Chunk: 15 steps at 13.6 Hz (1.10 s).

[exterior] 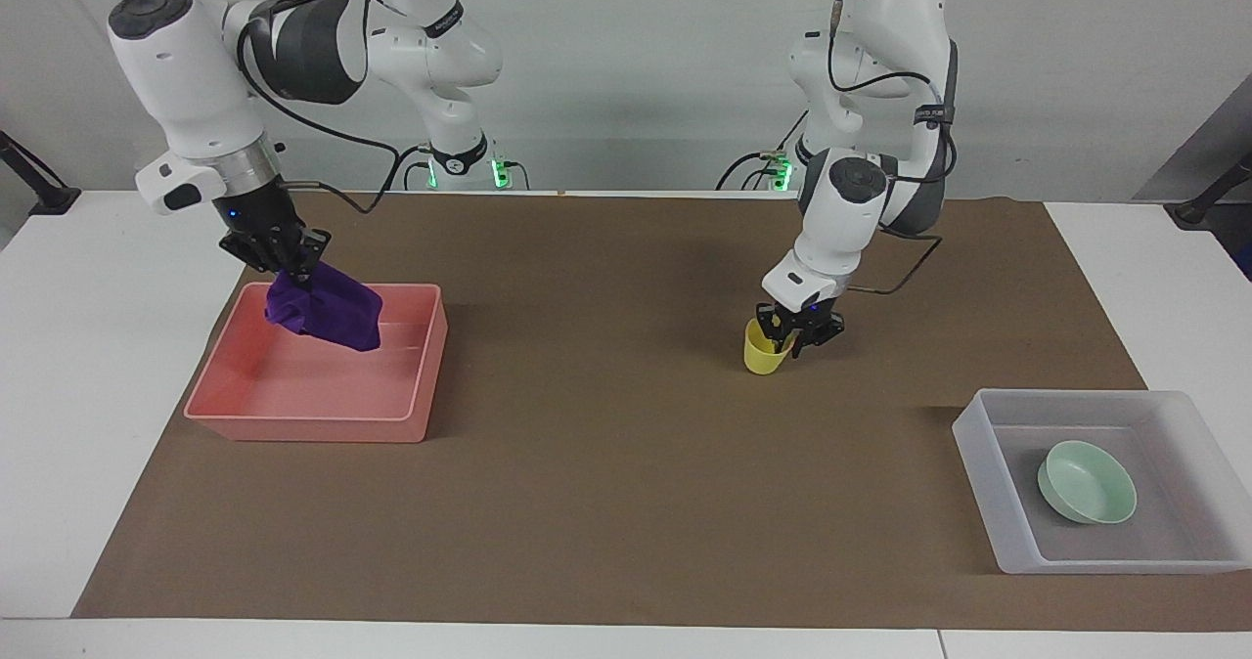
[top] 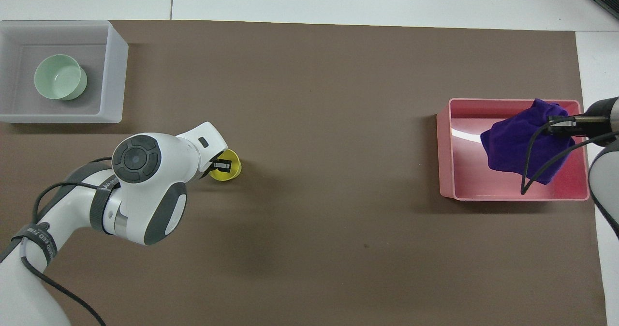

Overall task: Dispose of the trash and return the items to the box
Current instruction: 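Grasp the yellow cup with the left gripper and carry it to the clear box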

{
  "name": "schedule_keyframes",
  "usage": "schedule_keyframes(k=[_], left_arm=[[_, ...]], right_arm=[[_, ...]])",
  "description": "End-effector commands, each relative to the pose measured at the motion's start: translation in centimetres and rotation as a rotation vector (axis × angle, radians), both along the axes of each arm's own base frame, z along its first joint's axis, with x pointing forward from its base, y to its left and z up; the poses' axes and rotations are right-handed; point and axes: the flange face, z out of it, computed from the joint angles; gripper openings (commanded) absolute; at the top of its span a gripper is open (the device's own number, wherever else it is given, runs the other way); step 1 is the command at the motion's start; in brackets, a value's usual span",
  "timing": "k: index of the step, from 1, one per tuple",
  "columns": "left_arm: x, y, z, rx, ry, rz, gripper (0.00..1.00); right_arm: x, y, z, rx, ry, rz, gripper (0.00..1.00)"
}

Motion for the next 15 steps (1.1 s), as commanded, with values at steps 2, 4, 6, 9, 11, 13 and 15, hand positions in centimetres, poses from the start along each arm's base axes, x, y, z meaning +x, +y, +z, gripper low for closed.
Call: schedule_keyframes(k=[2,4,6,9,11,13,15], left_arm=[[1.1,1.5,3.3,-0.013,-0.022,0.032,0.00],[3.1,3.2,6.5,-0.008,-0.009,0.071,0.00],[5.7,7.2,9.8,-0.002,-0.029,0.073,0.00],[8.9,12.8,12.6,0.002,-0.079,0.077,0.00],[10.8,17.3,13.7,0.008,-0.111,0.102,0.00],[12.5,22.2,14.4,0.019,-0.135,0.118,0.00],[14.2,26.7,14.4,0.030,-0.152,0.138,0.00]], right_arm=[[0.4,-0.8,-5.1,0.013,0.037,-0.001,0.00],[-0.2,-0.8,-7.8,0.014,0.045,-0.007,0.00],[0.0,-0.9,-9.9,0.011,0.043,-0.014,0.00],[0.1,-1.2,-13.4,0.060,0.069,-0.063,0.00],[0.0,-1.1,-14.4,0.066,0.087,-0.072,0.00],[0.1,-1.2,-14.5,0.062,0.065,-0.074,0.35],[0.3,-1.1,-14.6,0.061,0.060,-0.076,0.95]])
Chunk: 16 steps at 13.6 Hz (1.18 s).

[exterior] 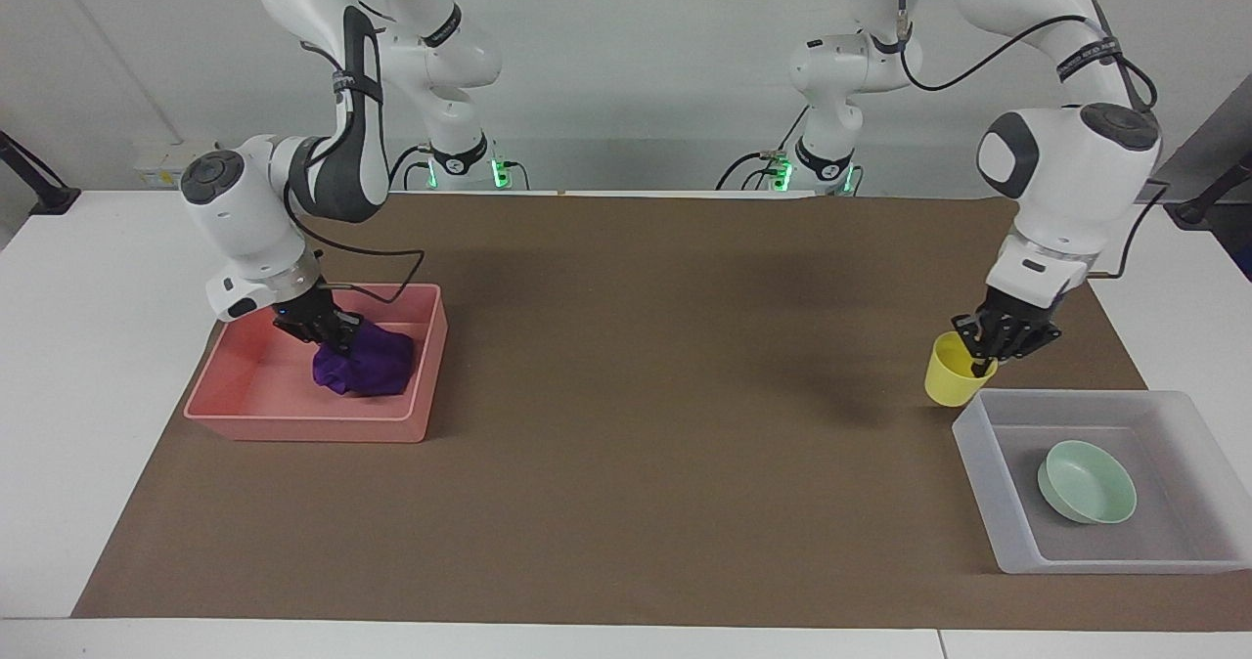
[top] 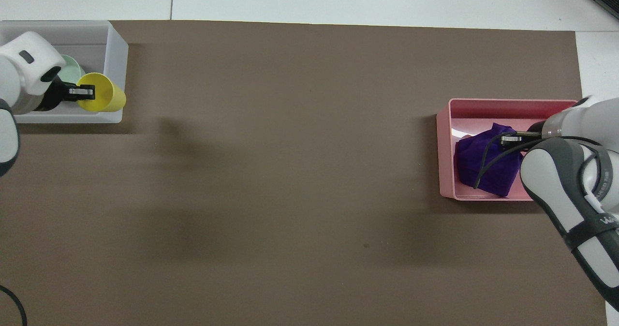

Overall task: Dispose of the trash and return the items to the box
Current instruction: 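Set the cup in the bowl while the right gripper releases the cloth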

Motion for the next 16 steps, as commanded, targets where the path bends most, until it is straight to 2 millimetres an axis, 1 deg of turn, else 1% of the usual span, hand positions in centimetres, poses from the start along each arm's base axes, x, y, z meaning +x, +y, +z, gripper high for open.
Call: schedule_keyframes(k=[1,2,4,5,6,7,8,9,10,11,12,14,15,16], left_arm=[[2.8,5.1,-0.4,0.002,-0.004,0.008,0.00],[3.7,6.9,-0.7,0.003,-0.007,0.017,0.00],[5.6,9.4,-1.5,-0.002,-0.012,0.046,0.00],[6.4,10.8,-2.2,-0.005,-0.009,0.059,0.00],[7.3,12.3,-3.0,-0.004,-0.011,0.066,0.00],[8.0,13.2,-3.8,-0.002,-0.013,0.060,0.00],[8.5,14.2,-5.2,-0.011,-0.012,0.072,0.00],[8.8,15.3,-6.6,-0.019,-0.005,0.086,0.00],[8.9,15.5,-7.4,-0.026,-0.004,0.086,0.00],[8.9,16.2,-8.2,-0.028,0.001,0.096,0.00],[8.9,16.8,-9.5,-0.034,0.008,0.106,0.00],[8.9,17.2,-10.0,-0.041,-0.008,0.118,0.00],[8.6,17.4,-10.5,-0.047,-0.005,0.125,0.00],[8.2,17.6,-11.1,-0.052,0.002,0.131,0.00]], right_arm=[[0.0,-0.1,0.2,0.011,-0.024,-0.014,1.00],[0.1,0.4,1.2,0.011,-0.035,-0.005,1.00],[0.4,1.2,3.8,-0.002,-0.064,0.019,1.00],[0.6,1.4,5.1,-0.004,-0.071,0.024,1.00],[0.7,1.4,6.6,-0.014,-0.081,0.033,1.00],[0.8,1.8,7.9,-0.031,-0.086,0.049,1.00],[0.7,2.2,8.9,-0.037,-0.086,0.040,1.00],[0.5,3.3,9.6,-0.034,-0.078,0.016,1.00],[0.3,5.1,10.2,-0.033,-0.072,0.013,1.00],[0.0,5.8,11.0,-0.039,-0.073,0.003,1.00],[-0.3,6.1,12.3,-0.037,-0.076,0.003,1.00],[-0.7,5.8,15.9,-0.033,-0.040,-0.003,1.00],[-0.8,5.5,18.1,-0.034,-0.027,-0.008,1.00],[-0.9,5.3,19.7,-0.032,-0.009,-0.012,1.00]])
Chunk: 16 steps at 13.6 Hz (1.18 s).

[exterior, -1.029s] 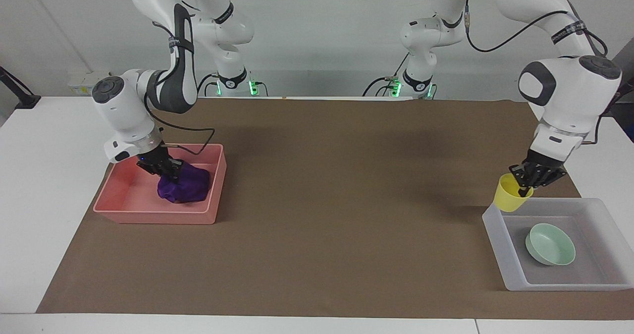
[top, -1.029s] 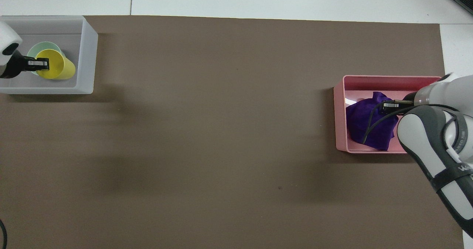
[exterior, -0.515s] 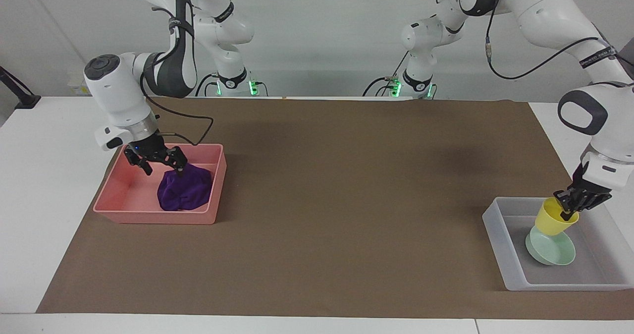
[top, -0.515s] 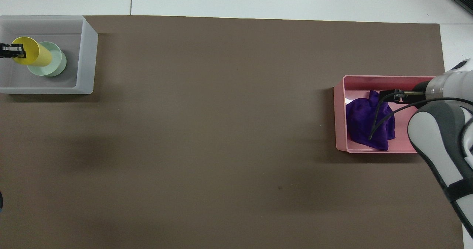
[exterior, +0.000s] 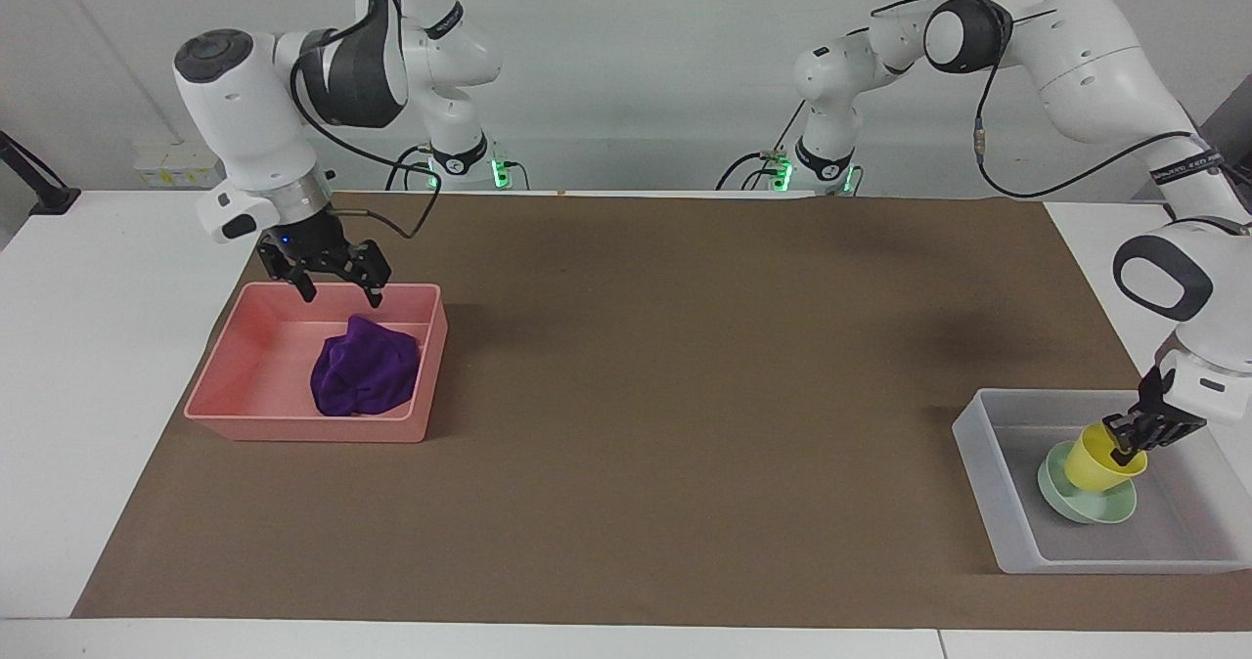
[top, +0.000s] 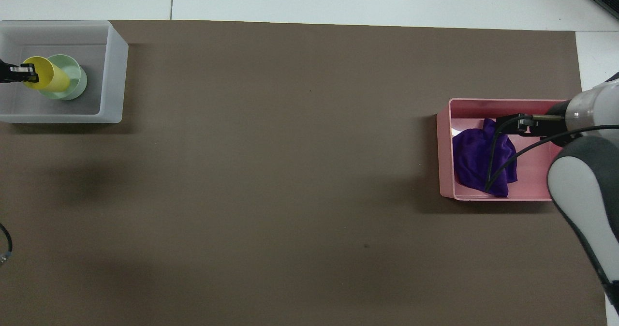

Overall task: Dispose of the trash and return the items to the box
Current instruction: 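Set the cup in the bowl while the right gripper releases the cloth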

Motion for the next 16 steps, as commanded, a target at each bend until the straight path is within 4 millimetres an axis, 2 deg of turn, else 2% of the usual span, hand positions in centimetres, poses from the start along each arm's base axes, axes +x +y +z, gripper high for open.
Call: schedule_keyframes(k=[1,2,3,4,5,7,9,11,12,13,14,16], left_arm=[[-0.1,0.1,-0.6,-0.026,-0.019,-0.002,0.00],[-0.2,-0.1,-0.9,-0.028,-0.015,-0.003,0.00],[-0.4,-0.3,-1.3,-0.034,-0.007,-0.002,0.07],[-0.5,-0.4,-1.3,-0.034,-0.004,-0.004,0.30],[-0.5,-0.5,-1.3,-0.035,0.004,-0.005,0.46],[-0.9,0.0,-0.8,-0.043,0.044,-0.006,0.58],[-0.6,0.0,0.3,-0.034,0.042,-0.022,1.00],[-0.6,-1.1,2.7,-0.003,0.014,-0.101,1.00],[-0.8,-2.8,4.7,0.005,-0.004,-0.132,1.00],[-2.0,-3.9,5.6,0.010,-0.001,-0.147,1.00],[-3.2,-6.3,7.2,0.018,-0.004,-0.176,1.00],[-6.1,-10.4,8.3,0.025,0.017,-0.226,1.00]], right_arm=[[-0.5,-0.9,4.4,-0.009,0.032,-0.021,1.00],[-0.9,-0.8,5.6,-0.008,0.038,-0.021,1.00],[-1.3,-0.9,6.5,-0.007,0.049,-0.023,1.00],[-1.7,-1.0,7.5,-0.007,0.066,-0.023,1.00],[-2.0,-1.0,8.8,-0.007,0.077,-0.023,1.00],[-2.4,-1.0,9.8,-0.007,0.086,-0.020,1.00],[-3.1,-0.6,10.3,-0.021,0.081,-0.013,1.00],[-3.4,-0.2,10.0,-0.026,0.082,-0.005,1.00],[-3.4,-0.2,10.0,-0.026,0.084,-0.005,1.00],[-3.7,-0.2,9.7,-0.025,0.090,-0.007,1.00],[-4.0,-0.2,9.3,-0.024,0.091,-0.005,1.00],[-3.5,-0.2,9.8,-0.027,0.075,-0.005,1.00]])
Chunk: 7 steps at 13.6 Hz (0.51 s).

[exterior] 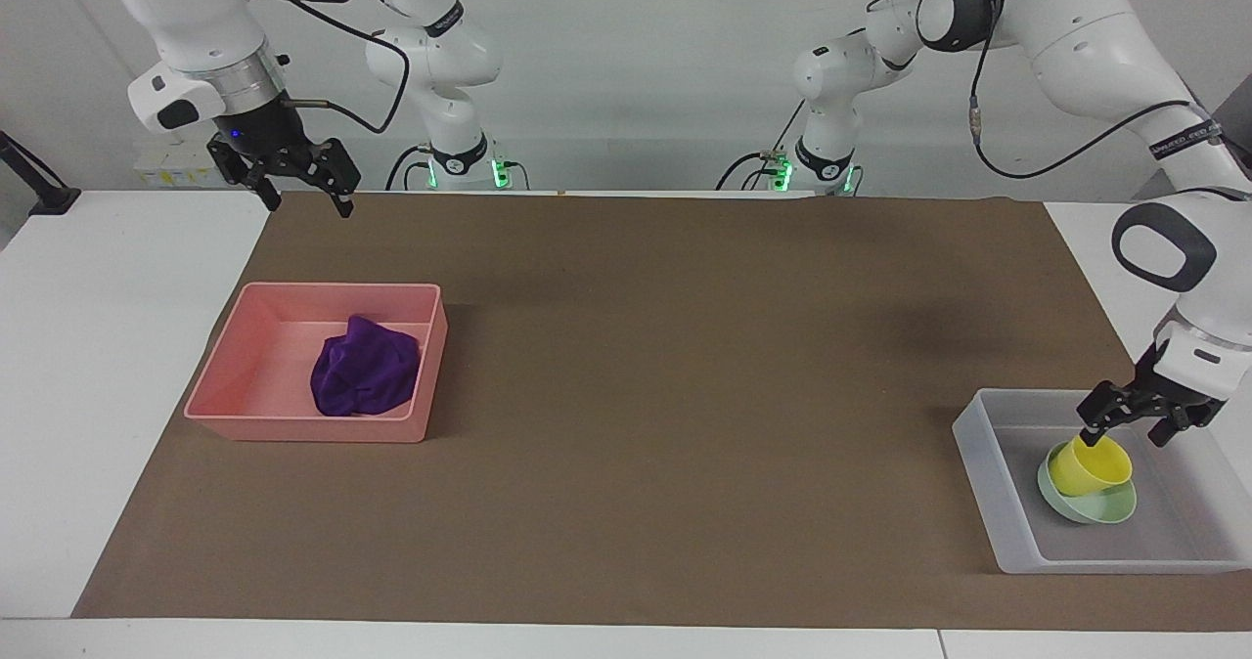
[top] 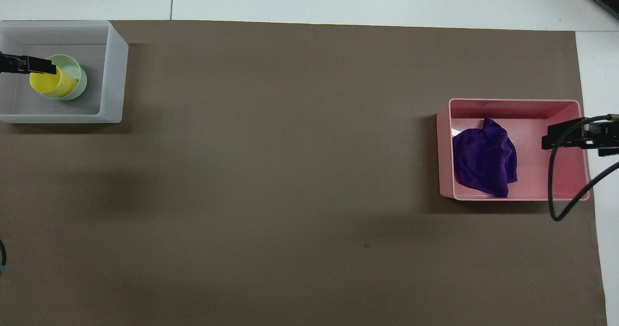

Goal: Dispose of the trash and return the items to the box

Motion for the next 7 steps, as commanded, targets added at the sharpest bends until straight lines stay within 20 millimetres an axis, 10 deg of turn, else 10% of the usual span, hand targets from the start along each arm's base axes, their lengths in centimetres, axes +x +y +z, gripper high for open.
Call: schedule_keyframes(k=[1,7], left_arm=[[-5.6,-5.3,1.8,0.019,0.037,-0.072,1.00],[-11.3,-16.1,6.6,0.006,0.067,-0.089,1.00]], right_arm=[[-0.3,0.1,1.3,-0.023,-0.025,-0.005,1.00],[0.2,0.0,2.1,-0.019,-0.024,-0.011,1.00]])
